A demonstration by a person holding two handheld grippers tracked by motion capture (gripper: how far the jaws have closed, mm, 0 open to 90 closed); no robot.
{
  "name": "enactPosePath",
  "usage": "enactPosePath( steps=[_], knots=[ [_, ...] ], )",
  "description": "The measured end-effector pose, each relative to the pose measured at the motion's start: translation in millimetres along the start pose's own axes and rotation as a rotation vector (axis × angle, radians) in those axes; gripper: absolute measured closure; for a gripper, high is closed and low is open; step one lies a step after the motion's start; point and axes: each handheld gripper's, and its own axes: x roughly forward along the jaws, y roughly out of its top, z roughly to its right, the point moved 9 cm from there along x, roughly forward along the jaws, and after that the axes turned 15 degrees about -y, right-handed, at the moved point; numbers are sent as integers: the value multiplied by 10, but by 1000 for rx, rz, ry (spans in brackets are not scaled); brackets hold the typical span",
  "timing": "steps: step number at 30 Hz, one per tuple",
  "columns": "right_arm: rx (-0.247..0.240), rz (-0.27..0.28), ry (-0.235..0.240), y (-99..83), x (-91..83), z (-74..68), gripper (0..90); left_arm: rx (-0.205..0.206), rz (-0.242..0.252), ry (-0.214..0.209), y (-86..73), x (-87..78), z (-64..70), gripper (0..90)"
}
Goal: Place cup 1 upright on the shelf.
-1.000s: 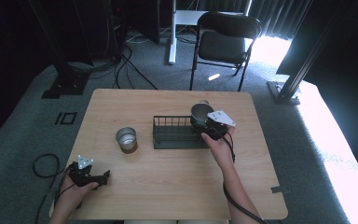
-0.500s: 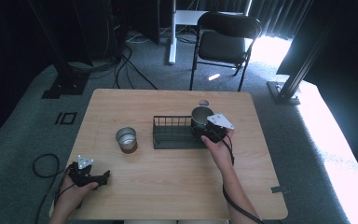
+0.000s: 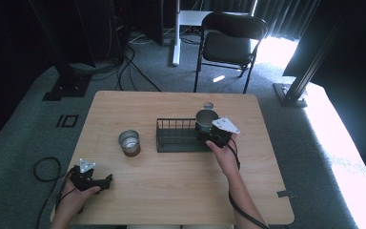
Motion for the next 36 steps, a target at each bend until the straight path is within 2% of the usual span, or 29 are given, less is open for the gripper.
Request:
enactPosePath(
  steps=[13,22,34,36],
  knots=[
    [-41,-37,18,-180,-133,58,111,0,0,1,0,0,0,4],
    [-22,-38,24,-248,-253,133,111,0,0,0,0,0,0,4],
    [-29,-60,44,-396,-426,224,111,0,0,0,0,0,0,4],
    [-43,-58,50,-431,-455,229,111,0,0,0,0,0,0,4]
  ],
)
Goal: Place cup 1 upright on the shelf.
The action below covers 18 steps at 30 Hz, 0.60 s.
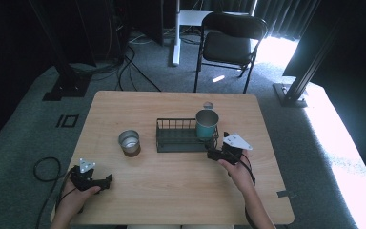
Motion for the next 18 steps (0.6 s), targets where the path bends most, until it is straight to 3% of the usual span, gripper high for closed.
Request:
enactPosePath(
  steps=[11,18],
  knots=[
    [-25,-35,14,-237,-129,70,111,1,0,0,-1,1,0,4],
    [-50,-89,5,-498,-197,168,112,1,0,-1,0,0,0,4]
  ],
)
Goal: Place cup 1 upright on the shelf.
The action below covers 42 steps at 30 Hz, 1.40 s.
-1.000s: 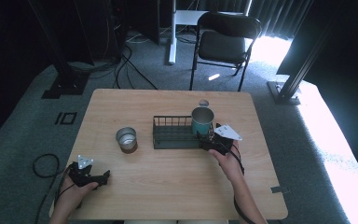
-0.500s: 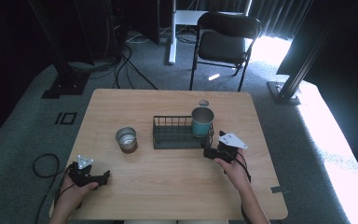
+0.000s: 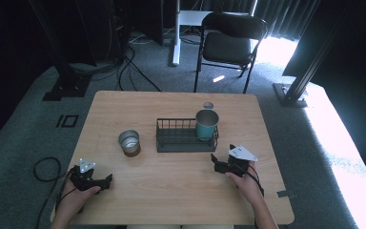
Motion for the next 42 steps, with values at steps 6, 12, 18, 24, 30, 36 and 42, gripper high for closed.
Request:
enactPosePath(
  steps=[6,12,18,24,30,36,42],
  knots=[
    [8,-30,3,-156,-61,87,112,0,0,1,0,0,0,4],
    [3,-71,-13,-309,-158,200,112,0,0,1,0,0,0,4],
    [18,-96,-29,-412,-260,346,112,0,0,1,0,0,0,4],
    [20,-129,-38,-501,-342,447,112,0,0,1,0,0,0,5],
    [21,-156,-65,-574,-403,569,112,0,0,1,0,0,0,4],
    [23,-198,-91,-665,-454,718,128,0,0,1,0,0,0,4],
    [31,-239,-126,-734,-494,834,127,0,0,1,0,0,0,4]
  ],
)
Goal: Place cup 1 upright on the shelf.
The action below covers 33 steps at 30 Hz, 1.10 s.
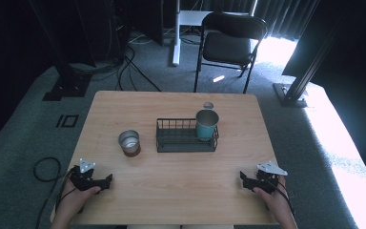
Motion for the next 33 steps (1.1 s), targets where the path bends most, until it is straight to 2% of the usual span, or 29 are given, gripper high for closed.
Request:
enactPosePath(
  steps=[7,13,33],
  knots=[
    [-15,-70,-27,-93,29,73,125,0,0,0,0,0,0,4],
    [16,-96,2,-98,52,69,120,0,0,-1,1,0,0,4],
    [17,-100,3,-97,56,68,117,-3,-1,2,-26,-24,3,4]
  ],
)
